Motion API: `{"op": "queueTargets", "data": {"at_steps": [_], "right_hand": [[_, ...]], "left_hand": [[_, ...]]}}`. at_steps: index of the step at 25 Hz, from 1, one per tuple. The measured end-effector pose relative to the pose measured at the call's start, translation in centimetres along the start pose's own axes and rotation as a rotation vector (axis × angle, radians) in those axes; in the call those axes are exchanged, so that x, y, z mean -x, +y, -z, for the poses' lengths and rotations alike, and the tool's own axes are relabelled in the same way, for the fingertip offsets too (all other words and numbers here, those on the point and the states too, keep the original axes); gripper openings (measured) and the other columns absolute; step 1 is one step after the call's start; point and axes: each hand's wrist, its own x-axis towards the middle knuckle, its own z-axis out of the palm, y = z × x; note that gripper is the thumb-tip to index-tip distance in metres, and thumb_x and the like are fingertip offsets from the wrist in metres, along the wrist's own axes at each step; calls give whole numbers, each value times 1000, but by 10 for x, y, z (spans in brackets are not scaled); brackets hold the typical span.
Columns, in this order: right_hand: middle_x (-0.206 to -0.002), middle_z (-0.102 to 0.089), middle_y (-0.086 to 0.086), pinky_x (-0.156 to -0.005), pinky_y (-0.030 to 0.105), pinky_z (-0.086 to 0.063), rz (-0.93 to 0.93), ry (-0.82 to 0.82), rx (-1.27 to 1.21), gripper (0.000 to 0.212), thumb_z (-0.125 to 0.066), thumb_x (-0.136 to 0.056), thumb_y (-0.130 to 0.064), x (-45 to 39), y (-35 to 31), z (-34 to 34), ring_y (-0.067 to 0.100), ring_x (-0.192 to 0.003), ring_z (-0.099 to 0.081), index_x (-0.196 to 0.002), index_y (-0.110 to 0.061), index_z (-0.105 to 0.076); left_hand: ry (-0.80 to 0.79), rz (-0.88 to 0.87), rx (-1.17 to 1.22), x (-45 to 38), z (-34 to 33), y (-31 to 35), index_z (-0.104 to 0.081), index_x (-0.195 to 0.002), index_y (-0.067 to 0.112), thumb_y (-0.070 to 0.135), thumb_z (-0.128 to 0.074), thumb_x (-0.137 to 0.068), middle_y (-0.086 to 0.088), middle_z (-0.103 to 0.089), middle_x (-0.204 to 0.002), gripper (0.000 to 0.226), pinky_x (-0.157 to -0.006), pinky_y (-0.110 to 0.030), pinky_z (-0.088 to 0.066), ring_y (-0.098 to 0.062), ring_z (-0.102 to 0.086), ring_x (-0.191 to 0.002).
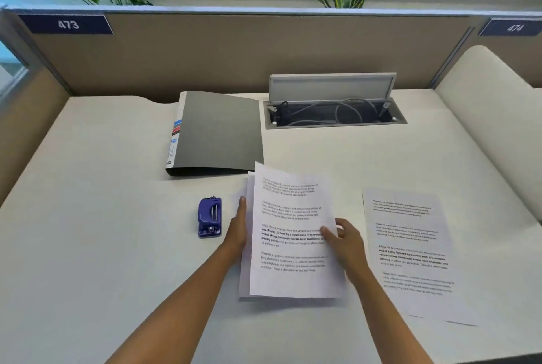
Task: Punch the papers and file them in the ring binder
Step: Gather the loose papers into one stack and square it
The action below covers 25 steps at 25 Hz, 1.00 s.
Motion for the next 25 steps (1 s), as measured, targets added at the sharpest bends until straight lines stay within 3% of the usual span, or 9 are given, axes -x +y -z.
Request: {"op": "queueTargets", "data": {"at_steps": [1,3,5,7,10,13,17,21,25], "right_hand": [[-119,-73,9,-95,41,-55,-4,18,35,29,-73,-90,-25,-3,8,-5,25,-108,-69,-117,-19,-63],[-121,-71,9,-97,42,-53,4,37,68,32,-74,-89,-25,-5,15,-13,28,-115,-66,-119,-17,-62],[-118,-72,9,-88,37,-55,41,53,101,34,-75,-88,-24,-3,14,-18,28,-111,-67,-118,-16,-62],[-111,-71,5,-73,24,-50,85,110,145,41,-79,-85,-27,-1,9,-17,24,-101,-68,-119,-16,-60],[-116,-61,0,-83,29,-48,131,191,127,73,-89,-70,-39,-4,4,-8,19,-106,-60,-129,-17,-52],[-128,-55,-4,-96,33,-46,15,34,-45,92,-90,-66,-47,-8,-12,3,16,-115,-57,-140,-18,-43],[-127,-71,12,-93,46,-56,30,-369,-435,52,-79,-84,-29,-3,-39,9,31,-109,-72,-130,-12,-61],[-116,-75,13,-87,54,-59,207,-257,-454,36,-75,-88,-11,11,-68,5,38,-105,-72,-123,-11,-65],[-106,-78,8,-74,46,-63,420,-174,-509,25,-70,-86,-2,23,-103,13,35,-92,-75,-107,-15,-74]], "left_hand": [[-9,14,8,11,-5,6,-66,-127,30,91,-48,-71,-7,-71,-126,85,-105,-48,-47,-30,-67,-115],[-55,-62,-53,52,-24,29,-71,-115,24,64,-65,-83,-4,-76,-114,51,-95,-42,-55,-23,-73,-104],[-14,-180,-123,59,-29,29,-71,-105,23,27,-78,-85,-7,-76,-114,22,-90,-39,-58,-20,-74,-97],[-11,-232,-168,62,-29,28,-71,-101,23,7,-77,-84,-10,-76,-113,24,-86,-39,-60,-20,-75,-94],[-53,-258,-177,73,-26,42,-71,-104,18,5,-76,-85,-10,-77,-109,24,-76,-37,-62,-22,-76,-90],[-183,-259,-171,92,-23,68,-69,-110,11,8,-76,-84,-12,-77,-108,27,-79,-45,-61,-32,-75,-95],[-319,-233,-183,112,-19,98,-69,-112,13,11,-76,-81,-12,-76,-111,32,-77,-45,-61,-34,-74,-97],[-308,-272,-256,127,-23,114,-65,-120,13,13,-75,-85,-8,-76,-112,37,-85,-46,-60,-30,-73,-102],[-243,-483,-231,143,-30,132,-71,-108,20,9,-73,-86,-3,-78,-105,25,-88,-46,-60,-25,-74,-99]]}}
